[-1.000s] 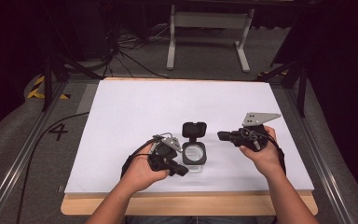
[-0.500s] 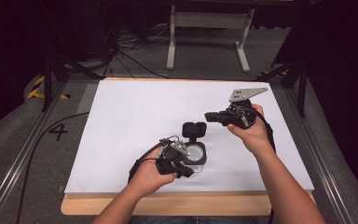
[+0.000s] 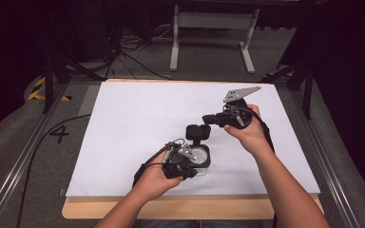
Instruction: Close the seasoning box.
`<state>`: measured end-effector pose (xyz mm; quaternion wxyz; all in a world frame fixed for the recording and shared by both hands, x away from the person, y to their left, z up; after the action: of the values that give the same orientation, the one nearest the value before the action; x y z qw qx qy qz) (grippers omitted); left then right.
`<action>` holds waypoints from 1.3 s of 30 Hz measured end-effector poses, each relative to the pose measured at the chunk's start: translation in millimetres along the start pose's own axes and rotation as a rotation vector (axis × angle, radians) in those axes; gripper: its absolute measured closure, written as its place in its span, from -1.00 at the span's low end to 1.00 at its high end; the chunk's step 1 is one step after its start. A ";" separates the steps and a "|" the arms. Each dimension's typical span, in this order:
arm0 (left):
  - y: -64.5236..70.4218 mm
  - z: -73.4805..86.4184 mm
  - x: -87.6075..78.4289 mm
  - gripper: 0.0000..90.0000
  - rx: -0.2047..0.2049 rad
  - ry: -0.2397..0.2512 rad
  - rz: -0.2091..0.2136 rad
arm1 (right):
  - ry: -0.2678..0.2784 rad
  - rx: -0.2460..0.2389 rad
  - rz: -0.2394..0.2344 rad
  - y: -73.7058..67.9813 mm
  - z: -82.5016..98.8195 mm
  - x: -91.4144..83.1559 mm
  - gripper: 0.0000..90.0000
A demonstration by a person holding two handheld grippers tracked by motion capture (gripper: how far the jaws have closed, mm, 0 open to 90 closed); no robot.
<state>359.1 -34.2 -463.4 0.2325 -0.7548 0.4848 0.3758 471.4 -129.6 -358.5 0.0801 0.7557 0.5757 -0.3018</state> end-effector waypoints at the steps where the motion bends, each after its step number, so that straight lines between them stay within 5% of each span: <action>1: 0.1 0.0 0.1 1.00 0.000 0.000 0.000 | 0.000 -0.002 0.000 -0.5 0.1 -0.1 1.00; 21: -0.7 0.9 -0.8 1.00 0.018 -0.004 -0.009 | -0.072 -0.053 -0.056 -35.9 24.5 8.8 1.00; 39: -0.5 -1.3 -1.6 0.99 0.007 0.035 -0.017 | -0.174 -0.068 -0.087 -51.1 57.0 29.7 1.00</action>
<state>359.6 -34.0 -461.3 0.2296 -0.7647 0.4835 0.3587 408.3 -115.3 -409.1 0.1421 0.6979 0.6086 -0.3497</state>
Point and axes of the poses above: each handheld gripper's, and its own axes: x roughly forward along the jaws, z roughly out of its underside, y roughly to its right, the point moved 9 cm from there along x, roughly forward along the jaws, and after that the axes turned 12 degrees about -z, right-handed, at the moved point
